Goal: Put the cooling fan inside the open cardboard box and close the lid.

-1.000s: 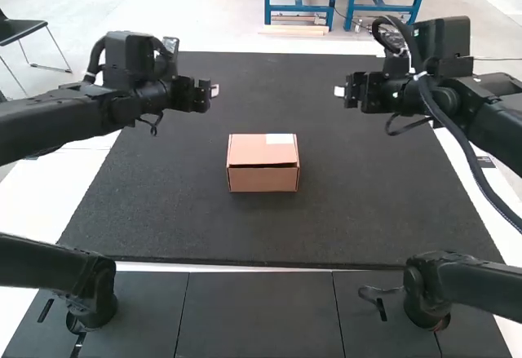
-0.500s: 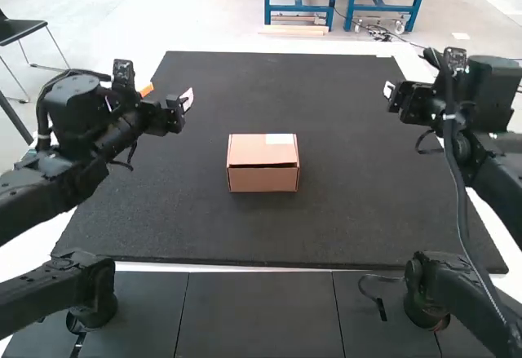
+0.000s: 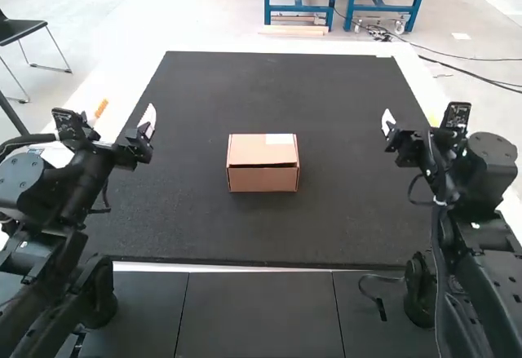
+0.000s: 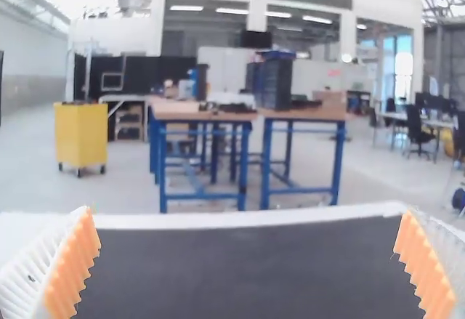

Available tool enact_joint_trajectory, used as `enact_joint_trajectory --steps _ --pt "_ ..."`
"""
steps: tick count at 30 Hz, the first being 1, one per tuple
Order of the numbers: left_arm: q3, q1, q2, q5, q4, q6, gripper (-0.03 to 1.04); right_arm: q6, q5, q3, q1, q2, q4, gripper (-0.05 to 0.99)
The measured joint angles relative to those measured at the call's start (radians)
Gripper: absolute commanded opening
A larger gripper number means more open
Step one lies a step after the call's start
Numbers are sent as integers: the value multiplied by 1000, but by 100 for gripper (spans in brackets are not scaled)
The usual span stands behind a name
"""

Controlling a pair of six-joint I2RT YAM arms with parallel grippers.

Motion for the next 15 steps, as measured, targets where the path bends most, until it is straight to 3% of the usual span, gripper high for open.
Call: enact_joint_trajectory --steps 7,15 --pt "-102 6 -48 75 34 0 96 2 0 -102 0 -173 30 91" --pt "-132 105 -48 154 22 0 96 32 2 -177 11 -218 30 91"
